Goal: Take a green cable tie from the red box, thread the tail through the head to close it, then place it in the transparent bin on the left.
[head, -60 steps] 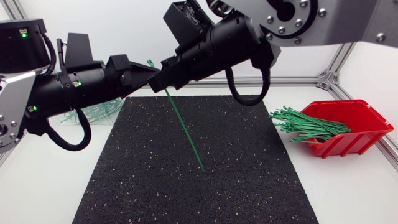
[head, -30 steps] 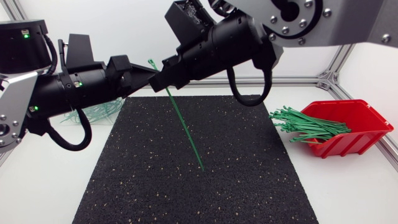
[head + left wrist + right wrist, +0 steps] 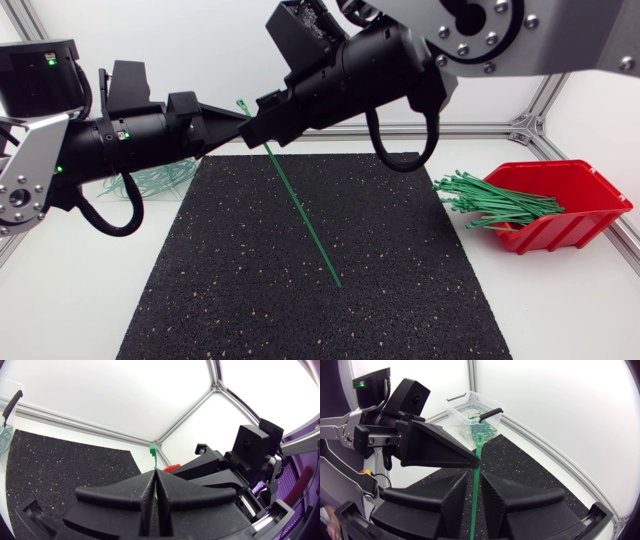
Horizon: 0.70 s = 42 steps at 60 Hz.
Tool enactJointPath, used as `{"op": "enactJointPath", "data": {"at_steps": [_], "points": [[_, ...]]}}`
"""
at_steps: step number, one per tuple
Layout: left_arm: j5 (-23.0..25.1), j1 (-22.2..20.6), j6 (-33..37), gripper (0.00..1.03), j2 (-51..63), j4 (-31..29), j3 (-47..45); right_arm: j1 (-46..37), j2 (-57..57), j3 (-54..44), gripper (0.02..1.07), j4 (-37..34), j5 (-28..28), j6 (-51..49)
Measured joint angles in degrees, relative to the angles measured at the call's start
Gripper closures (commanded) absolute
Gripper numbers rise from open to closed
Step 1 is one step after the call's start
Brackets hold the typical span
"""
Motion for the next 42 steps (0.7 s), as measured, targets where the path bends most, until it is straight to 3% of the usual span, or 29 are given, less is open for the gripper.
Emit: {"op": "enactJointPath", "data": {"at_steps": [17, 29, 42], "points": [[0.33, 1.27, 3.3, 1.0, 0.15, -2.29, 0.02, -0.42, -1.9, -0.61, 0.54, -2.19, 0.0, -2.36], [5.7, 1.51, 7.82, 1.0, 0.2, -5.57, 0.11, -1.16, -2.29, -3.13, 0.51, -3.89, 0.02, -5.99], [12.59, 4.5, 11.23, 1.0, 0.17, -8.26, 0.48, -3.28, -4.74, -6.84, 0.44, -5.4, 0.02, -10.69]]}}
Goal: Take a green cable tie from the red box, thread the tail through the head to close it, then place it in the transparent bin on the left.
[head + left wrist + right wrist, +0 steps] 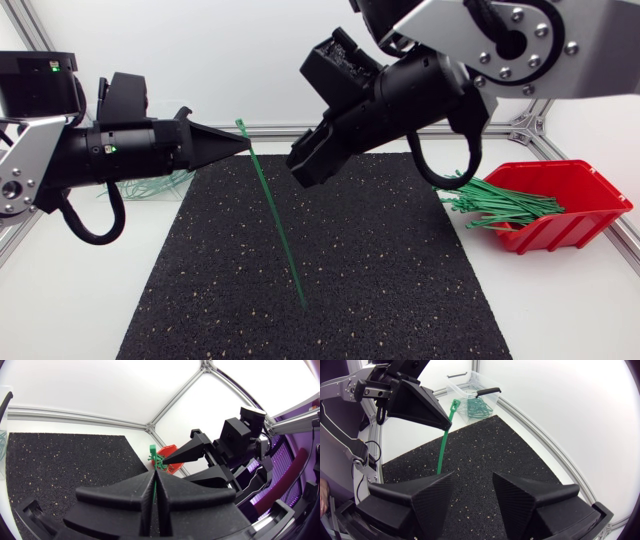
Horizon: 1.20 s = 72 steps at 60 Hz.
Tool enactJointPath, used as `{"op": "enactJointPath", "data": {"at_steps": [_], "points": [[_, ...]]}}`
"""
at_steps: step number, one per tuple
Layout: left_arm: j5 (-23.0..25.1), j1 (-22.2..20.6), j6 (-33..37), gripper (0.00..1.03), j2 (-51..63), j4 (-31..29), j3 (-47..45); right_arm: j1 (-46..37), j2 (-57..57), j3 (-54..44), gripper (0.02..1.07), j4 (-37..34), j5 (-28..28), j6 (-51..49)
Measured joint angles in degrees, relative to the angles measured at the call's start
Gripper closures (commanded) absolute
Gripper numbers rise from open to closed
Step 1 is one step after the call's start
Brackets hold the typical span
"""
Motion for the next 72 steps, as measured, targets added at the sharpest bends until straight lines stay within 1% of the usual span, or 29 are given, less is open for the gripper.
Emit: {"op": "enactJointPath", "data": {"at_steps": [4, 14, 15, 19, 20, 26, 28, 29, 33, 36, 42, 48, 53, 62, 72], "points": [[1.77, 0.33, 1.03, 1.0, 0.0, -0.87, 0.52, -0.9, -1.38, -0.96, 0.44, -0.42, -0.02, -1.9], [3.19, 0.35, 3.04, 1.0, 0.61, -3.17, 1.7, -3.34, -3.17, -3.02, 0.44, -2.16, -0.61, -6.21], [3.26, 0.35, 3.06, 1.0, 0.81, -3.26, 1.84, -3.58, -3.17, -3.19, 0.42, -2.4, -0.83, -6.58], [3.65, 0.35, 3.87, 1.0, 2.14, -4.76, 2.71, -4.87, -3.17, -4.33, 0.22, -3.06, -1.4, -7.67], [3.65, 0.35, 3.98, 1.0, 2.43, -4.87, 2.84, -5.2, -3.17, -4.59, 0.2, -3.43, -1.38, -7.85], [4.11, 0.35, 5.14, 1.0, 3.58, -5.79, 3.45, -6.64, -3.17, -5.73, 0.18, -4.72, -1.33, -9.22], [5.27, 0.35, 5.81, 1.0, 3.91, -6.25, 3.8, -6.93, -3.26, -6.16, 0.18, -4.94, -1.31, -10.01], [6.49, 0.35, 6.21, 1.0, 4.35, -6.71, 4.22, -6.95, -3.43, -6.58, 0.17, -5.03, -1.03, -10.43], [8.74, 0.37, 6.97, 1.0, 5.75, -7.02, 5.46, -6.93, -3.96, -7.78, 0.12, -5.14, 0.11, -11.37], [9.92, 0.61, 7.56, 1.0, 7.08, -6.99, 6.54, -6.75, -4.44, -8.66, 0.09, -5.27, 2.01, -12.02], [10.1, 1.11, 8.76, 1.0, 8.28, -7.23, 7.17, -5.57, -5.51, -10.49, 0.08, -5.31, 6.58, -13.68], [10.05, 1.11, 8.83, 1.0, 8.39, -9.77, 8.13, -4.2, -7.19, -12.98, 0.08, -5.31, 7.65, -15.28], [10.08, 1.33, 9.51, 1.0, 8.66, -12.63, 10.05, -3.91, -8.31, -14.47, 0.07, -4.68, 9.7, -17.51], [10.01, 1.44, 11.15, 1.0, 9.03, -14.8, 10.64, -3.85, -8.44, -15.87, 0.07, -2.82, 13.57, -20.44], [9.9, 2.01, 13.55, 1.0, 9.46, -14.95, 10.64, -3.13, -8.39, -17.03, 0.07, -0.87, 14.78, -24.02]]}}
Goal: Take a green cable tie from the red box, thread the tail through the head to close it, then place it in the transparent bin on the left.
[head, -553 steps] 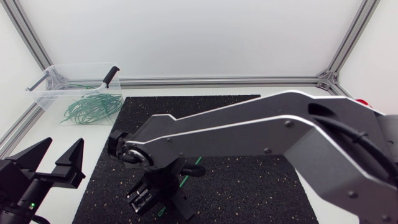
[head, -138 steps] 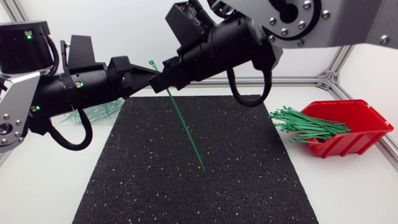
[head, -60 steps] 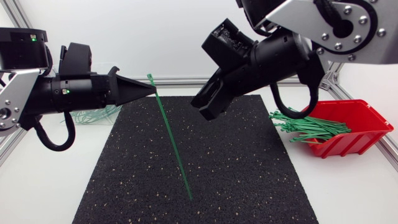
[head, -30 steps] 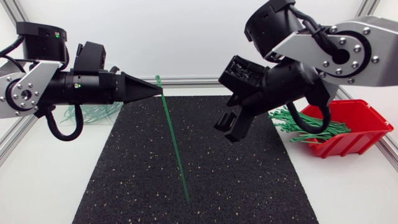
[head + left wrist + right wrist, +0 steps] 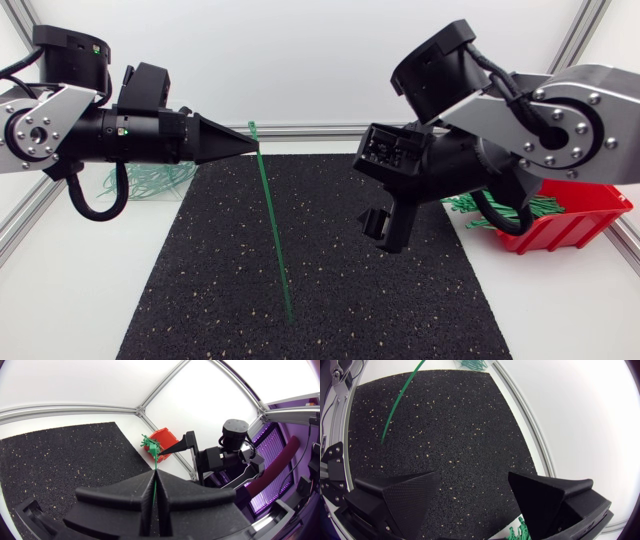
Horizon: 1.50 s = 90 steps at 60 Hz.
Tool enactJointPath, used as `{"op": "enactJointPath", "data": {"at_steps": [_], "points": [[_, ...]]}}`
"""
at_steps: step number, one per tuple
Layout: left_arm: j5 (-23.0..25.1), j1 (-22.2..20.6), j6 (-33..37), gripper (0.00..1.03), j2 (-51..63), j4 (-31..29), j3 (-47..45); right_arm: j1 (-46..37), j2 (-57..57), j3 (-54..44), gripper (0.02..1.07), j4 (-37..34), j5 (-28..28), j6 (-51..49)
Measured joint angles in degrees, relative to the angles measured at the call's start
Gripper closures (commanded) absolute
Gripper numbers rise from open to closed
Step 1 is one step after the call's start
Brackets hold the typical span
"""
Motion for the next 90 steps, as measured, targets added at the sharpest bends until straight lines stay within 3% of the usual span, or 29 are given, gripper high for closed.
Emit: {"op": "enactJointPath", "data": {"at_steps": [12, 26, 36, 41, 55, 65, 78, 90], "points": [[0.04, 0.35, 2.27, 1.0, 1.55, -1.38, 0.02, 2.19, 0.11, -4.7, 0.07, 5.35, 0.7, -6.67], [-0.02, 0.87, 5.53, 1.0, 4.44, -4.72, 2.05, 7.1, 0.15, -8.07, 0.06, 10.45, 10.73, -13.44], [0.0, 0.96, 7.23, 1.0, 5.99, -5.42, 3.69, 10.69, 0.15, -10.64, 0.06, 15.85, 12.66, -16.5], [0.0, 0.96, 8.68, 1.0, 6.6, -7.1, 4.26, 10.91, 0.22, -12.44, 0.07, 21.7, 14.1, -19.96], [0.15, 1.2, 13.55, 1.0, 8.31, -12.7, 6.54, 12.87, 3.43, -13.49, 0.07, 28.98, 17.16, -28.04], [0.2, 2.36, 18.01, 1.0, 9.68, -17.86, 8.57, 15.61, 4.31, -18.36, 0.07, 41.79, 19.06, -36.89], [0.2, 2.8, 19.23, 1.0, 10.43, -18.4, 8.79, 16.39, 7.82, -22.84, 0.07, 54.82, 19.21, -46.97], [0.2, 2.78, 20.48, 1.0, 11.5, -19.96, 10.51, 16.46, 8.7, -28.09, 0.07, 64.04, 13.66, -54.4]]}}
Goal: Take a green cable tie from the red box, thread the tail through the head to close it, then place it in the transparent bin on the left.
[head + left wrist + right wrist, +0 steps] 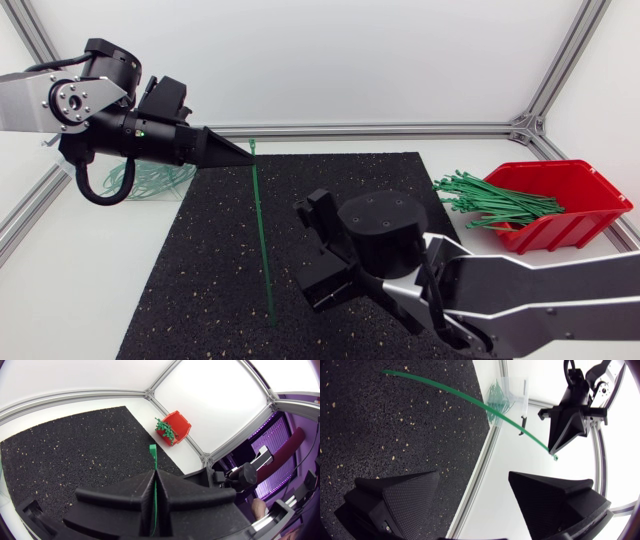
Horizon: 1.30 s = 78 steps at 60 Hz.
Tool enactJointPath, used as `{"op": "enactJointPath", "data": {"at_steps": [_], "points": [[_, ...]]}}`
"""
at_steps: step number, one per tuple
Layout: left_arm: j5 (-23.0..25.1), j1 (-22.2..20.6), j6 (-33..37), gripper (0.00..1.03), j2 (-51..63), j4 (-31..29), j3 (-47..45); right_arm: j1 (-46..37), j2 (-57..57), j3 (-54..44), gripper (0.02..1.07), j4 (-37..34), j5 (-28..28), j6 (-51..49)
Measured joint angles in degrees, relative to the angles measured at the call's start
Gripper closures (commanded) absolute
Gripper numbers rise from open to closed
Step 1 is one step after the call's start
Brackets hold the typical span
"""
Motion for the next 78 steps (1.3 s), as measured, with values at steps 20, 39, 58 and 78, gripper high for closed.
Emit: {"op": "enactJointPath", "data": {"at_steps": [20, 39, 58, 78], "points": [[0.22, -1.03, 3.98, 1.0, 2.32, -4.72, 1.75, -0.79, 0.0, -5.49, 0.07, 12.33, -10.01, -11.39], [0.44, -1.22, 11.63, 1.0, 5.2, -13.68, 5.81, -4.09, 3.23, -7.61, 0.07, 20.96, -16.7, -21.94], [0.39, -1.25, 13.53, 1.0, 8.0, -14.53, 9.64, -6.12, 6.01, -9.25, 0.07, 26.49, -23.61, -28.65], [0.39, -2.47, 15.06, 1.0, 13.57, -14.51, 14.14, -5.57, 8.37, -10.05, 0.07, 26.64, -25.99, -29.29]]}}
